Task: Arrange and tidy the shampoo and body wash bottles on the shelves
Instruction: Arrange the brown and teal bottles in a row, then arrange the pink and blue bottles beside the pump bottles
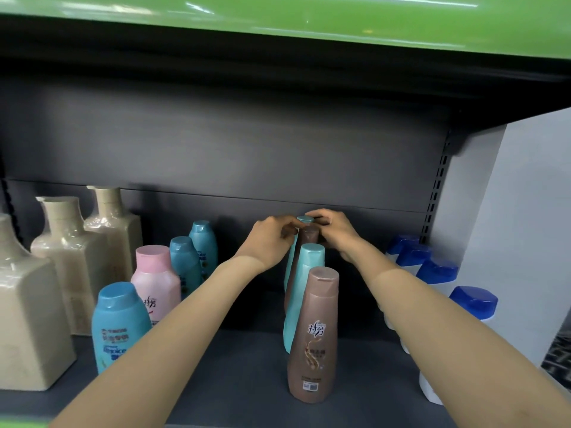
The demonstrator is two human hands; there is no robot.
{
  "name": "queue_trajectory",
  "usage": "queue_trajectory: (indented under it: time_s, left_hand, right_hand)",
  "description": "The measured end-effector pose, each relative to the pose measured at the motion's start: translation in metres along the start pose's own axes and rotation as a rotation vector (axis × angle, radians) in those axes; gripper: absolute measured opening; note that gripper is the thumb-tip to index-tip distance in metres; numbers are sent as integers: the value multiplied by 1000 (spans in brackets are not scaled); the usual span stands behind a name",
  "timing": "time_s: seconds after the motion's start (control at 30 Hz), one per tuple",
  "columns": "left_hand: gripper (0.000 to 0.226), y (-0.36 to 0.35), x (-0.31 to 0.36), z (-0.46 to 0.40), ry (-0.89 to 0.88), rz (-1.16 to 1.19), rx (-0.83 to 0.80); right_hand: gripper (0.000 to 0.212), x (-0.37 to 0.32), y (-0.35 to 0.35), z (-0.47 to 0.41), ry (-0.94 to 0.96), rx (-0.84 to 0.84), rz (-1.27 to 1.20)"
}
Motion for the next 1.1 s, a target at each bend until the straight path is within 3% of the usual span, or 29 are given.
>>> queue_trajectory:
  time_s: [0.1,0.23,0.5,0.63,0.8,0.93,1.1]
  left_hand:
    - [26,4,1,2,35,5,38]
    - [20,18,10,9,69,28,164]
    - [17,53,41,69,25,103,347]
    - [14,65,54,105,39,96,385]
    - [18,92,56,156,77,-126,527]
    - [27,123,26,192,206,-288,632]
    - [42,141,-33,217,335,-236,490]
  right_hand:
    - [29,-7,10,5,50,42,36]
    - [18,-31,29,31,191,166,3]
    - [15,-84,46,123,453,187,81]
    - [14,-105,30,167,520,88,114]
    - [14,-110,-22,199,501,-76,201]
    - [18,-100,-74,214,454,-178,239]
    - [27,-90,-128,224,382,-223,274]
Point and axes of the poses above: each hand's wrist, its own z-axis away from the middle knuckle, its own y-axis out of the back of the hand, x = y × z, the point moved 6 cm from there along -z, towards the middle knuckle, and after that the axes turned 4 degrees about -y, right-handed, at the moved point
